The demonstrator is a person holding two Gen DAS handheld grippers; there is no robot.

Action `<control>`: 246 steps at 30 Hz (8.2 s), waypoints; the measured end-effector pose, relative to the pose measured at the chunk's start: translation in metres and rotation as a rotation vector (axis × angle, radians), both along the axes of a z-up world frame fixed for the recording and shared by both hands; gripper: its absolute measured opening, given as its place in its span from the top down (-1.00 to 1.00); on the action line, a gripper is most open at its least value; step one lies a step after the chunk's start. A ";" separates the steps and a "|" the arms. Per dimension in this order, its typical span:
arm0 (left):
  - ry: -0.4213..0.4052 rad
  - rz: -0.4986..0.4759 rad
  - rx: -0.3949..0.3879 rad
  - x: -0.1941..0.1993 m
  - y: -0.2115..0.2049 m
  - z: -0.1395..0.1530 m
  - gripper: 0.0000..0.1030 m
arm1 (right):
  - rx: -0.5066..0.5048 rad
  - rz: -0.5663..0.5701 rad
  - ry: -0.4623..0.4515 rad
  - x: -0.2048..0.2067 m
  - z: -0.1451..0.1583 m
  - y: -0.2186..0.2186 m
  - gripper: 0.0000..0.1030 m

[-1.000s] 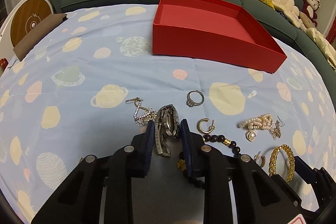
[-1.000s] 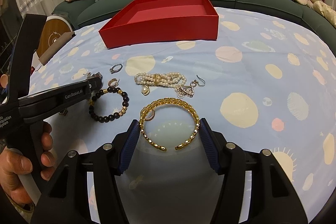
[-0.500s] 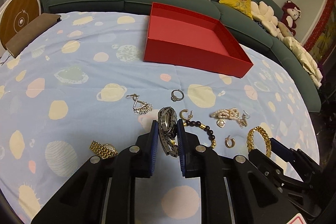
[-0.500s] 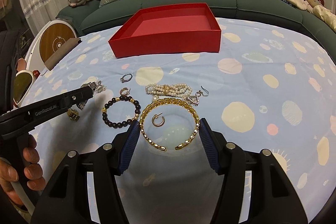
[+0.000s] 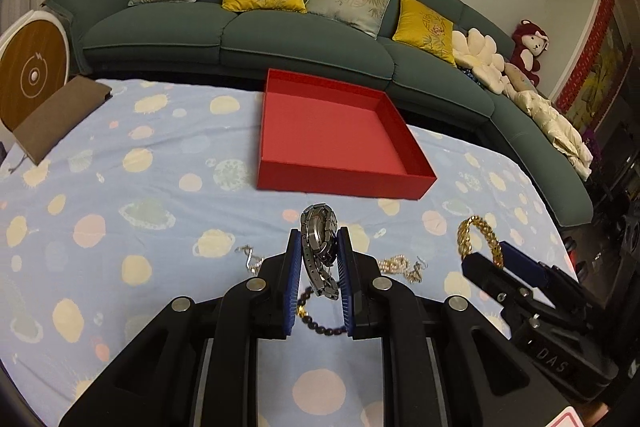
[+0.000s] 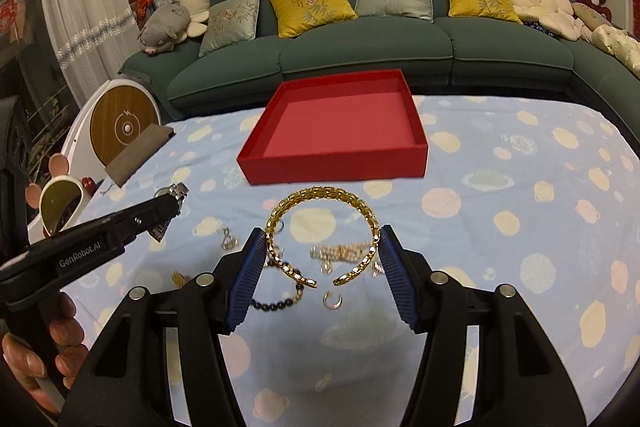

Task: Organize jewelry
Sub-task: 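Carry both items over the red box and open both tools to release them, then withdraw both open tools from the red box, then lower the left tool onto the gold link watch and close it, then grasp the pearl bracelet with the right tool while the left tool lifts the gold watch, then carry the gold watch and pearl bracelet into the red box and release both, then withdraw both open tools from the red box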

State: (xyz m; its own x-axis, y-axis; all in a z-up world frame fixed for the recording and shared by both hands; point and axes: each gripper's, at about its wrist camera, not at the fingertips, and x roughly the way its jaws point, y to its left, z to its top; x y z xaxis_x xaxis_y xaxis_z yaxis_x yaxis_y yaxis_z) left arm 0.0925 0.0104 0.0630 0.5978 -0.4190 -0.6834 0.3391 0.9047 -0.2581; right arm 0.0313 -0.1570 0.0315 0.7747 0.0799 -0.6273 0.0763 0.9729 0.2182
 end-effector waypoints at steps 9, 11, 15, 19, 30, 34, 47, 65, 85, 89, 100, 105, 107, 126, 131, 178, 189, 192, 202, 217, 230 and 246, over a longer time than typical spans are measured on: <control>-0.008 -0.005 0.015 0.108 -0.023 0.024 0.72 | 0.000 -0.045 -0.066 0.104 0.046 -0.057 -0.09; -0.019 0.005 0.033 0.136 -0.034 0.020 0.72 | 0.002 -0.047 -0.045 0.135 0.039 -0.065 -0.09; -0.061 0.006 0.061 0.181 -0.059 0.016 0.72 | 0.008 -0.044 0.011 0.196 0.015 -0.076 -0.09; -0.059 -0.003 0.085 0.221 -0.082 0.005 0.72 | 0.036 -0.045 0.042 0.245 -0.007 -0.086 -0.09; 0.011 0.043 0.159 0.273 -0.093 -0.049 0.68 | 0.022 -0.026 0.129 0.306 -0.053 -0.093 -0.11; 0.031 0.059 0.188 0.276 -0.093 -0.064 0.43 | 0.010 -0.034 0.145 0.309 -0.061 -0.094 -0.25; 0.008 -0.018 0.205 0.214 -0.079 -0.077 0.05 | 0.038 -0.033 0.166 0.267 -0.065 -0.102 -0.38; -0.065 0.090 0.152 0.107 -0.031 -0.004 -0.28 | -0.025 -0.059 0.058 0.112 0.009 -0.103 -0.38; 0.015 0.072 0.257 -0.016 0.029 -0.092 -0.31 | -0.093 0.043 0.140 -0.014 -0.059 -0.019 -0.33; 0.012 0.060 0.278 -0.015 0.029 -0.095 -0.31 | -0.105 0.069 0.153 0.001 -0.072 -0.015 -0.13; 0.053 0.046 0.246 -0.004 0.036 -0.101 -0.31 | -0.222 0.201 0.143 0.048 -0.091 0.004 0.05; 0.068 0.020 0.250 -0.003 0.039 -0.108 -0.31 | -0.235 0.237 0.170 0.061 -0.097 0.006 0.05; 0.076 0.012 0.253 -0.002 0.041 -0.112 -0.31 | -0.241 0.249 0.180 0.065 -0.100 0.007 0.05; 0.076 -0.010 0.231 -0.002 0.055 -0.123 -0.31 | -0.165 0.297 0.226 0.074 -0.104 0.018 0.61; 0.077 -0.041 0.210 0.000 0.045 -0.121 -0.08 | -0.145 0.290 0.243 0.068 -0.099 0.017 0.62; -0.035 -0.085 0.026 -0.005 0.015 -0.039 0.83 | -0.083 0.214 0.044 0.039 -0.035 0.018 0.79; -0.116 -0.066 -0.031 0.020 -0.011 0.023 0.83 | -0.048 0.125 -0.068 0.044 0.017 -0.014 0.79; -0.144 -0.072 -0.007 0.045 -0.025 0.039 0.83 | -0.035 0.097 -0.079 0.062 0.032 -0.030 0.79; -0.123 -0.081 0.058 0.164 -0.087 0.031 0.83 | -0.031 0.073 -0.006 0.169 0.022 -0.054 0.79; -0.049 -0.049 0.177 0.242 -0.120 -0.039 0.83 | -0.024 0.084 0.162 0.263 -0.050 -0.046 0.79; -0.067 0.008 0.139 0.217 -0.089 -0.021 0.11 | 0.003 0.104 0.155 0.226 -0.035 -0.049 0.61; -0.031 0.129 0.114 0.050 0.009 -0.016 -0.17 | -0.034 0.029 -0.002 0.011 0.005 -0.062 0.28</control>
